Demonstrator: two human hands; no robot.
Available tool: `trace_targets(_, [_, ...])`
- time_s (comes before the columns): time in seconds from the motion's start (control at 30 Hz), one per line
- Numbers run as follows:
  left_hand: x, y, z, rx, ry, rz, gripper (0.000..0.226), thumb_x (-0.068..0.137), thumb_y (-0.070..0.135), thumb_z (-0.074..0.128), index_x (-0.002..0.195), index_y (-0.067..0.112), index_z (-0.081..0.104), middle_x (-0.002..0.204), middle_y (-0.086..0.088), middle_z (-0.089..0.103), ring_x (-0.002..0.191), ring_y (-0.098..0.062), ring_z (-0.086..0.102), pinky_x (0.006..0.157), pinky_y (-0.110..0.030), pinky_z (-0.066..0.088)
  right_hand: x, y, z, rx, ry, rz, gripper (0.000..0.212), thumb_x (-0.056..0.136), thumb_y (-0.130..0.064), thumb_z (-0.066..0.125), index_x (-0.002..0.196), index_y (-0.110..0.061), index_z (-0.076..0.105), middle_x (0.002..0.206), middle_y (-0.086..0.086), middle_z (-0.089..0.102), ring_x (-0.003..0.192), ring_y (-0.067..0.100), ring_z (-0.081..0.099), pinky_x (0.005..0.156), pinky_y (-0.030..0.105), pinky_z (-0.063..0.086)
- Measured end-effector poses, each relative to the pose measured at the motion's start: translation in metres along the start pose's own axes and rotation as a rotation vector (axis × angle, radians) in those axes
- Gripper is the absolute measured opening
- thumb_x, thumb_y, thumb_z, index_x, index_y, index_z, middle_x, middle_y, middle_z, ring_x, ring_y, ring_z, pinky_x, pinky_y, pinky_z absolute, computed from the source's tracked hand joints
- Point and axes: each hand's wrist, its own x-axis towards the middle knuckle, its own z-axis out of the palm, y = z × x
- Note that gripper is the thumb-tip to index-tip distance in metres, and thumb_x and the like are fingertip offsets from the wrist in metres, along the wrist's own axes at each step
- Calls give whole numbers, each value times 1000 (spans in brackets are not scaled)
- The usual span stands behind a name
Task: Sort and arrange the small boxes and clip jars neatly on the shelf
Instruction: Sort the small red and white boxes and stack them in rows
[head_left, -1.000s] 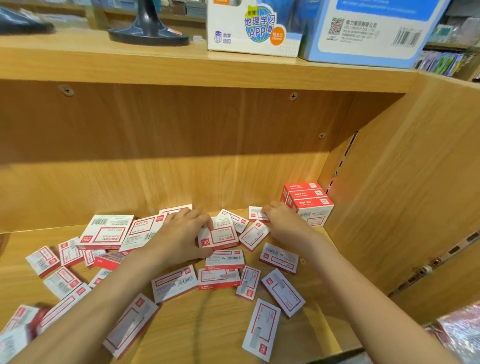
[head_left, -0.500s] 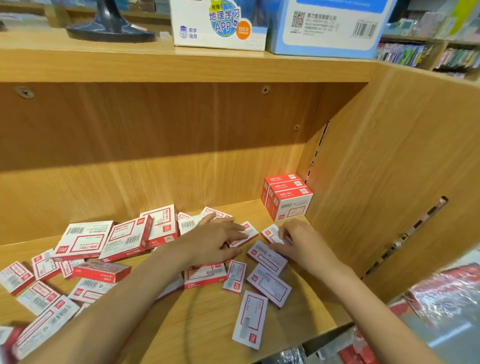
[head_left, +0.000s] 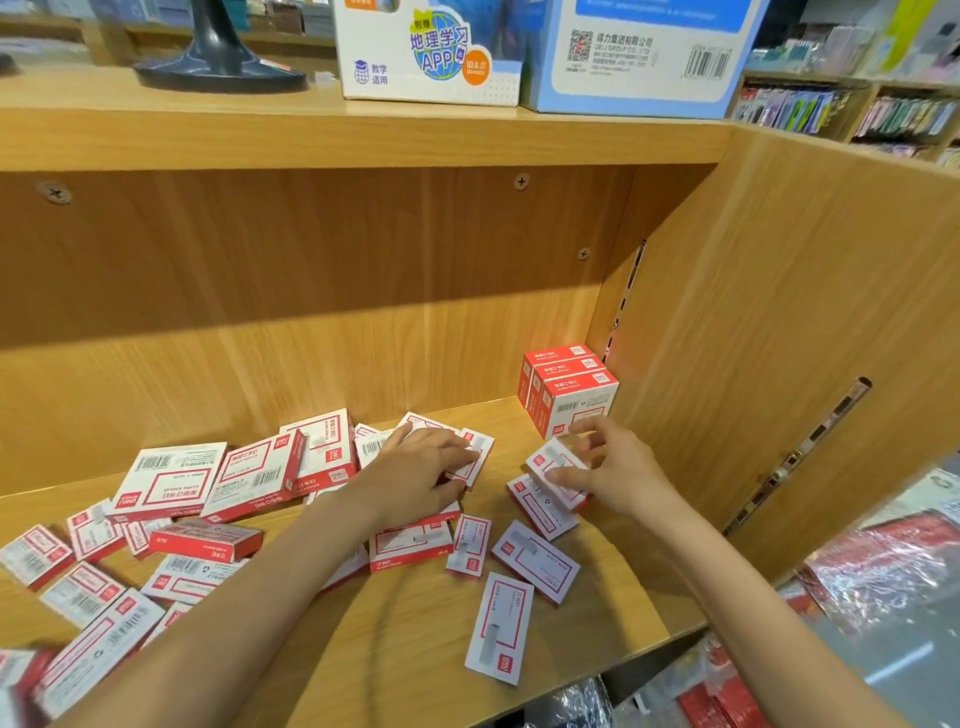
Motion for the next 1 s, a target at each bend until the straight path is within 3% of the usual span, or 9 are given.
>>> trace_targets(0.07, [0, -2, 0, -29, 13, -1, 42, 93, 29, 49, 134, 25, 45, 142, 9, 39, 134, -9, 27, 115, -40, 6, -9, 3, 16, -115, -50, -9, 51, 76, -28, 73, 119, -18, 47, 114, 1, 48, 99, 15, 51, 75, 25, 47])
trace_targets(0.17, [-3, -9, -1, -52, 50, 8, 41, 90, 31, 51, 130, 20, 51, 140, 5, 43, 134, -12, 29, 113, -36, 12, -15, 7, 27, -272, -54, -33, 45, 81, -35, 66, 118, -16, 49, 121, 2, 43, 109, 20, 48, 89, 38, 49])
trace_targets(0.33, [-5, -12, -2, -42, 110, -84, 52, 85, 49, 52, 125, 15, 54, 135, 1, 47, 130, -17, 31, 108, -32, 19, -10, 9, 25, -425, -142, 5, 37, 81, -49, 60, 92, -14, 58, 106, 4, 52, 96, 22, 51, 81, 37, 48])
trace_targets(0.47, [4, 2, -7, 116, 73, -163, 53, 83, 55, 53, 119, 16, 54, 126, 1, 49, 120, -19, 35, 102, -33, 23, -10, 1, 31, -330, -160, -30, 38, 74, -42, 71, 95, -17, 51, 97, 0, 55, 90, 18, 55, 75, 35, 52])
trace_targets(0.6, [11, 11, -9, 203, 22, -162, 52, 83, 55, 53, 115, 15, 53, 124, 0, 49, 119, -22, 33, 107, -39, 17, -9, -4, 34, -162, -169, -117, 37, 72, -21, 74, 94, -18, 44, 92, -2, 58, 83, 15, 57, 70, 34, 53])
trace_targets(0.73, [9, 9, -6, 145, 9, -81, 47, 86, 46, 54, 127, 21, 51, 133, 6, 44, 130, -17, 23, 112, -44, -2, 1, 2, 15, -242, -161, -215, 32, 73, -20, 75, 98, -20, 55, 102, -2, 63, 93, 16, 57, 77, 32, 49])
trace_targets(0.87, [11, 16, -5, 20, 2, -43, 49, 87, 30, 58, 133, 30, 43, 127, 0, 51, 130, -15, 25, 110, -44, -12, 8, 2, 1, -330, -269, -409, 25, 75, -16, 73, 99, -19, 65, 106, -1, 57, 96, 12, 50, 77, 16, 37])
trace_targets(0.93, [12, 18, -6, -1, 16, -78, 56, 85, 30, 60, 135, 28, 36, 122, -2, 54, 127, -17, 31, 111, -44, -11, 9, 1, 2, -326, -295, -430, 24, 77, -15, 72, 99, -21, 63, 116, -2, 47, 107, 10, 43, 86, 12, 34])
trace_targets(1.0, [11, 17, -5, 33, 34, -120, 54, 85, 37, 59, 132, 22, 38, 122, -1, 54, 126, -19, 33, 113, -44, -7, 12, -1, 5, -334, -281, -449, 23, 78, -17, 71, 98, -24, 62, 126, -3, 41, 117, 11, 36, 96, 18, 31])
